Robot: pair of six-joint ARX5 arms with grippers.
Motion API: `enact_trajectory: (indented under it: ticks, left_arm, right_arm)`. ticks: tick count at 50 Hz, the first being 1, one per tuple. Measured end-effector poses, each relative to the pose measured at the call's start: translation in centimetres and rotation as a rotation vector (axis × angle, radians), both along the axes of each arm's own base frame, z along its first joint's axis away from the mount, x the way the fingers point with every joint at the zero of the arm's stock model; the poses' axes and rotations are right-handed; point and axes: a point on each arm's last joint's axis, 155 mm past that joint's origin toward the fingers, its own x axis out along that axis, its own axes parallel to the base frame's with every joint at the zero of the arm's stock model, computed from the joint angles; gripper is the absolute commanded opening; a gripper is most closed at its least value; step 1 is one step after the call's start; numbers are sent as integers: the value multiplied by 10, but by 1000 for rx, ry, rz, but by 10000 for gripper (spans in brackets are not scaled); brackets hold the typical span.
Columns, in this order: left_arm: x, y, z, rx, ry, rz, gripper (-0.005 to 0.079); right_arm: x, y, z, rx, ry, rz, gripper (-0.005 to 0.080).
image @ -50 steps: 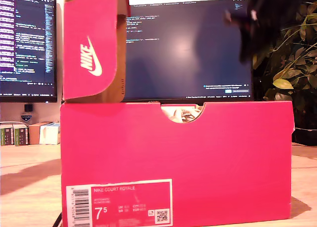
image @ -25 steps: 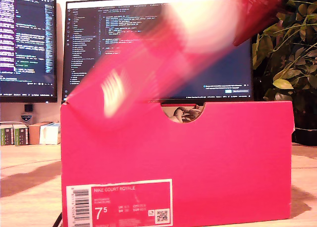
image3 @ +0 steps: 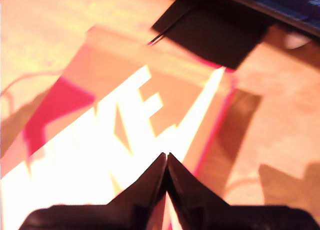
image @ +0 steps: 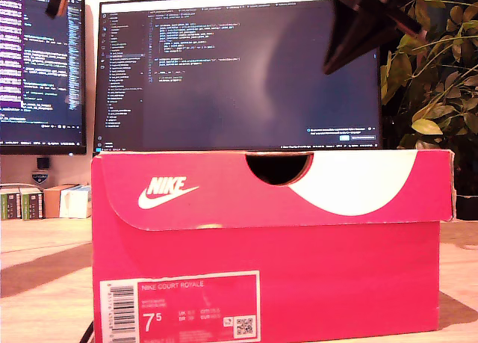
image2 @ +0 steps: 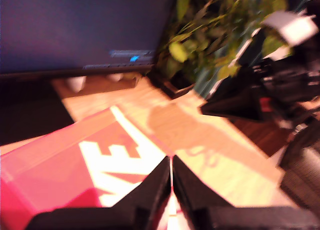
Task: Close the red shoebox by pushing the lid with your left arm and holding the box in place with your right arm
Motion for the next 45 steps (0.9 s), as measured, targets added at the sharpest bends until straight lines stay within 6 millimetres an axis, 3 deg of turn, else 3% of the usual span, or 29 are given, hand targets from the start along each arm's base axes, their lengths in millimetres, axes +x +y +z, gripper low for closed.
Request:
enact_trajectory:
  ticks: [10,22,45]
  left_arm:
    - [5,9,-13,69,-2,41,-19]
    - [9,17,-20,124,-21,64,-19]
    - [14,25,-23,141,-23,95,-19]
  right_arm:
    - [-6,3,-16,-25,61,12,-13]
    - [-2,4,-64,-84,178,30,-13]
    - [-3,15,-102,-131,253,76,-13]
